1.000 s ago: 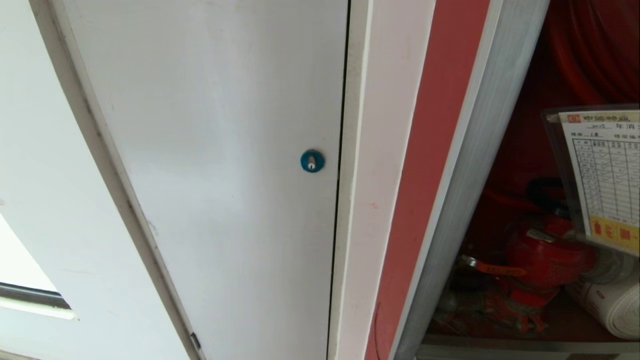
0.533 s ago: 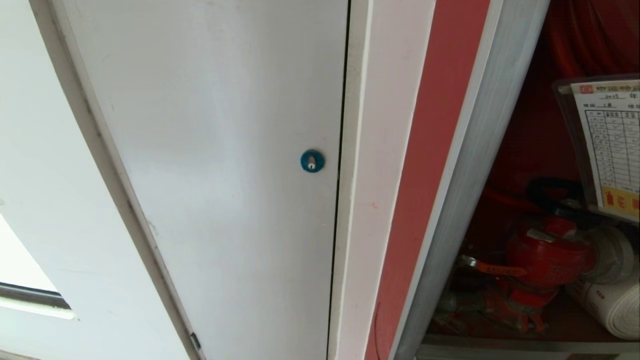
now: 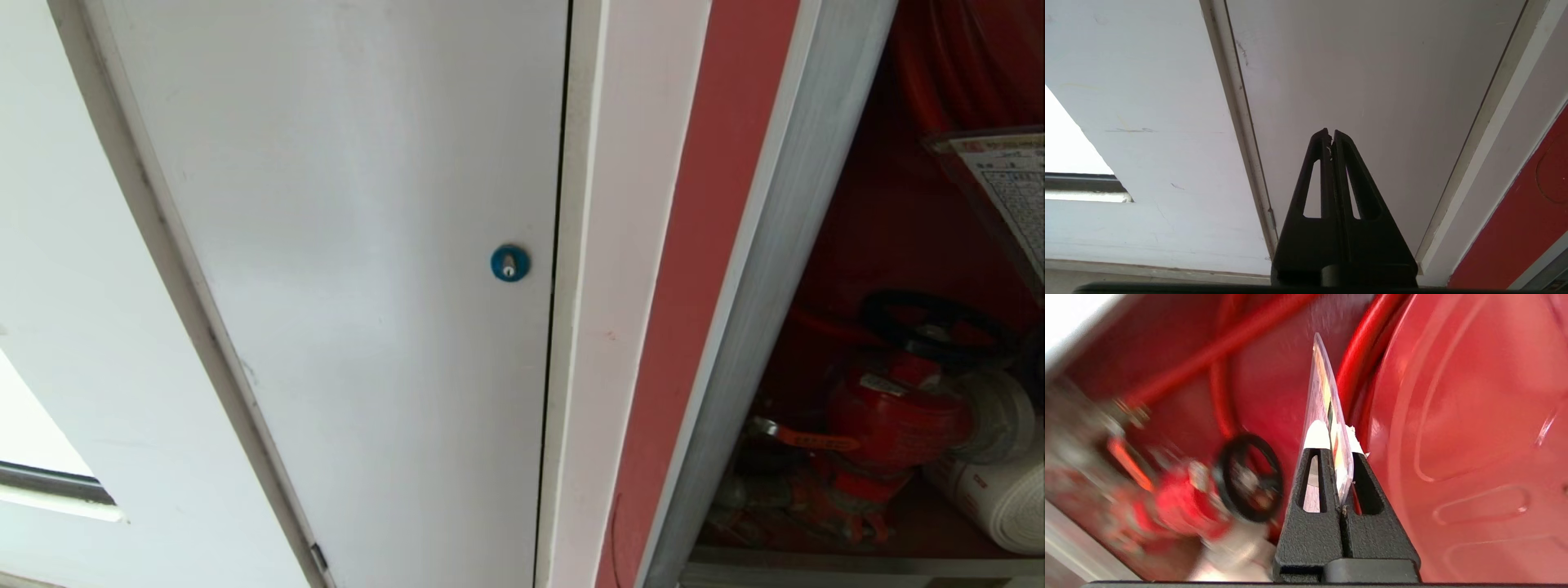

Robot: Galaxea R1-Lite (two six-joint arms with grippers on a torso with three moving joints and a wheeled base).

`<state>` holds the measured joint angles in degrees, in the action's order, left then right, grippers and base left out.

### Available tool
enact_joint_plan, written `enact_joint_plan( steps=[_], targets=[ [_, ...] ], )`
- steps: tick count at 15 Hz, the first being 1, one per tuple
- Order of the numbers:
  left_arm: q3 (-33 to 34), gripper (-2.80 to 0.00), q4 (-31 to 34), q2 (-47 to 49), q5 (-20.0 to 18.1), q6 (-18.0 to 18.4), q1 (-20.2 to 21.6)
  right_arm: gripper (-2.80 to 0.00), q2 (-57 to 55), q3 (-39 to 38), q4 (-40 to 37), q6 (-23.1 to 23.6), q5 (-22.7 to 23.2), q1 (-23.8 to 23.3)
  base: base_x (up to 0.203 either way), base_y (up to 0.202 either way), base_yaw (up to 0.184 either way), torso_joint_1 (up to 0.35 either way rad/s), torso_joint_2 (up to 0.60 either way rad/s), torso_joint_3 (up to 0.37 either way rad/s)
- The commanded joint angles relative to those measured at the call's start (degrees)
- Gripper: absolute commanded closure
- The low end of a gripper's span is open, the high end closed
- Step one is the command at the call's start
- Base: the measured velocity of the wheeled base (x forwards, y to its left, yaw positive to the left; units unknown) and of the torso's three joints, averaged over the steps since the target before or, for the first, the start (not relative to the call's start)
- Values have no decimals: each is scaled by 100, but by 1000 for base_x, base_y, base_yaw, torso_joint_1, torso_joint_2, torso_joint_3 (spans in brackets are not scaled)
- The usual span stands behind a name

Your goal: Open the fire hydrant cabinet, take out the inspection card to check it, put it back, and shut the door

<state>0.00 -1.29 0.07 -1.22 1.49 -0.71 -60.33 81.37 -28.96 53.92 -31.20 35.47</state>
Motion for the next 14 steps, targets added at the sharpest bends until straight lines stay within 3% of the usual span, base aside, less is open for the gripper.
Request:
enact_joint_plan(
  steps=[1, 3, 6, 14],
  targets=[
    [79, 0, -3, 1, -1, 1, 0, 0, -256, -37, -30, 259, -232, 3, 0, 0, 0, 0, 0, 0],
    [79, 0, -3, 1, -1, 1, 0, 0, -413, -71, -33, 308, -246, 4, 0, 0, 0, 0, 0, 0],
    [79, 0, -3, 1, -1, 1, 0, 0, -620, -221, -41, 627, -665, 28, 0, 0, 0, 0, 0, 0],
    [79, 0, -3, 1, -1, -1, 6, 0, -1146, -137, 2, 883, -965, 30, 0, 0, 0, 0, 0, 0]
  ],
)
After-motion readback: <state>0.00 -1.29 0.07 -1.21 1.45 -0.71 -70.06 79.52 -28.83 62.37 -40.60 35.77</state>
